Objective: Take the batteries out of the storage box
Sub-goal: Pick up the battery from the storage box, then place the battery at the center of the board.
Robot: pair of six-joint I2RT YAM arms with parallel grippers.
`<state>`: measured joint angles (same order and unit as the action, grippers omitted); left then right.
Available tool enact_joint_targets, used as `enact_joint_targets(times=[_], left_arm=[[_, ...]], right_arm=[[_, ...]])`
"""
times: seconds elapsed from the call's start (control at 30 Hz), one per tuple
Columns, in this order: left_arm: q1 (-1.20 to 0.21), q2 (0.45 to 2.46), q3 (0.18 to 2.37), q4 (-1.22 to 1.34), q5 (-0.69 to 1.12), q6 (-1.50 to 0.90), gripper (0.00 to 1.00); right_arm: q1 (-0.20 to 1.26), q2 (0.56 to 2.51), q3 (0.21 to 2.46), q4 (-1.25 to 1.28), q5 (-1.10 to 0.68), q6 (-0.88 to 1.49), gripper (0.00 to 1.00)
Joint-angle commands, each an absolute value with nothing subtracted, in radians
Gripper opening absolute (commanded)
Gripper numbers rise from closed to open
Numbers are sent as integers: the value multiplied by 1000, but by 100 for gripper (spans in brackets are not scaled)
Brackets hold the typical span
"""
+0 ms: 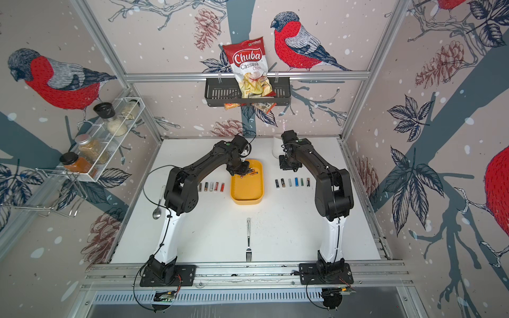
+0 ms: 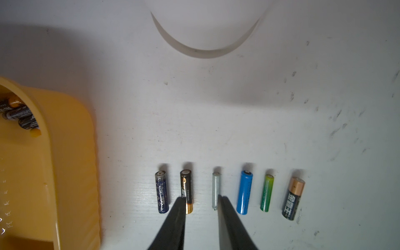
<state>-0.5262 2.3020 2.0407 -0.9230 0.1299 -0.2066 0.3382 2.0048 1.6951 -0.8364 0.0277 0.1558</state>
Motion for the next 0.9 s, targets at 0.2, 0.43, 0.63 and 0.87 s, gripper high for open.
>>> enact_joint_targets(times=[0.2, 0.43, 0.63, 0.87], left_arm=[[-443, 2150, 1863, -800, 242, -275, 18], [-355, 2001, 1711, -753, 268, -284, 19], [-250, 1878, 1538, -714, 276, -267, 18], [-109, 1778, 1374, -696, 238, -211, 19]], right_arm=[[363, 2032, 1759, -842, 12, 153, 32], [388, 2072, 1830, -866, 9, 147, 32], [396, 2082, 1848, -873, 11, 147, 32], [397, 2077, 1838, -877, 20, 146, 32]])
